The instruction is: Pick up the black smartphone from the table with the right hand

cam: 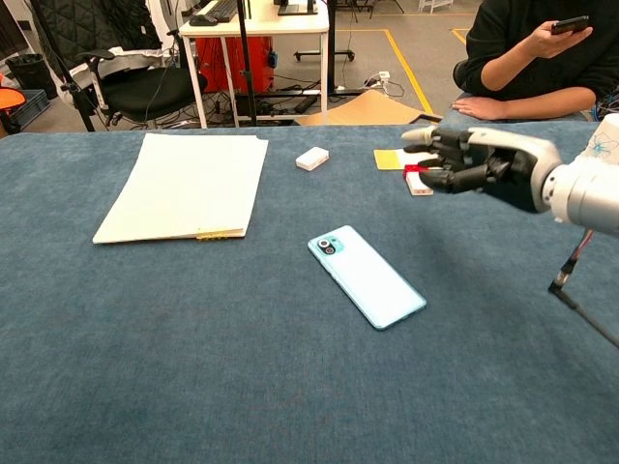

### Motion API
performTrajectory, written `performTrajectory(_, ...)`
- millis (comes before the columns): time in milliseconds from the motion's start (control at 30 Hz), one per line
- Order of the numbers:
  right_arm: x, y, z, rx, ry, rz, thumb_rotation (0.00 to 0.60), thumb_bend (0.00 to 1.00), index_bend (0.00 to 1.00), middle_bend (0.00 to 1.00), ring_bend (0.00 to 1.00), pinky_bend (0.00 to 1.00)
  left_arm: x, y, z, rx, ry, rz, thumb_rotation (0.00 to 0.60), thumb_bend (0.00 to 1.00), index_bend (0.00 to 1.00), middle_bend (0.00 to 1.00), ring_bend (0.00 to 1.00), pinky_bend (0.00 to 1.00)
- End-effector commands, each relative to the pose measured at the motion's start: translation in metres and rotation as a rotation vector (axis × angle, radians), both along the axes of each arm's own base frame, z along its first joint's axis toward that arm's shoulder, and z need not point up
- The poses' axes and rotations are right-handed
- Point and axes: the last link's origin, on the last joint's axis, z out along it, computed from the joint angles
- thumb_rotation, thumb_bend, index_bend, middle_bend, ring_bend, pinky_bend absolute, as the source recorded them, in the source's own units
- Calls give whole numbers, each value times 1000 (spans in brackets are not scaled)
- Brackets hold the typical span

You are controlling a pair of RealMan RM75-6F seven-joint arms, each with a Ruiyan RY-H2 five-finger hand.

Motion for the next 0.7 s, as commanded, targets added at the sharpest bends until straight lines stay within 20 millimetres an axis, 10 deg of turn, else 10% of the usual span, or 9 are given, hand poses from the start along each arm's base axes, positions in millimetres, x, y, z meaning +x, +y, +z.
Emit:
performTrajectory(33,0,0,31,-122,139,138,600,449,97,29,0,0,1,0,0,-1,0,-3,600,0,0,0,0,0)
performTrajectory(233,-27,26,84,-390,522,385,600,389,100,38,0,0,3,-3,2,12,7,-23,600,0,0,0,0,0)
performTrajectory(467,-57,78,120,-634,771,344,600,14,88,3,0,0,5,-7,6,23,-9,-43,600,0,0,0,0,0)
performTrajectory(700,-89,129,143,-677,942,216,600,0,73,0,0,0,6,-10,8,21,-13,-65,600,0,0,0,0,0)
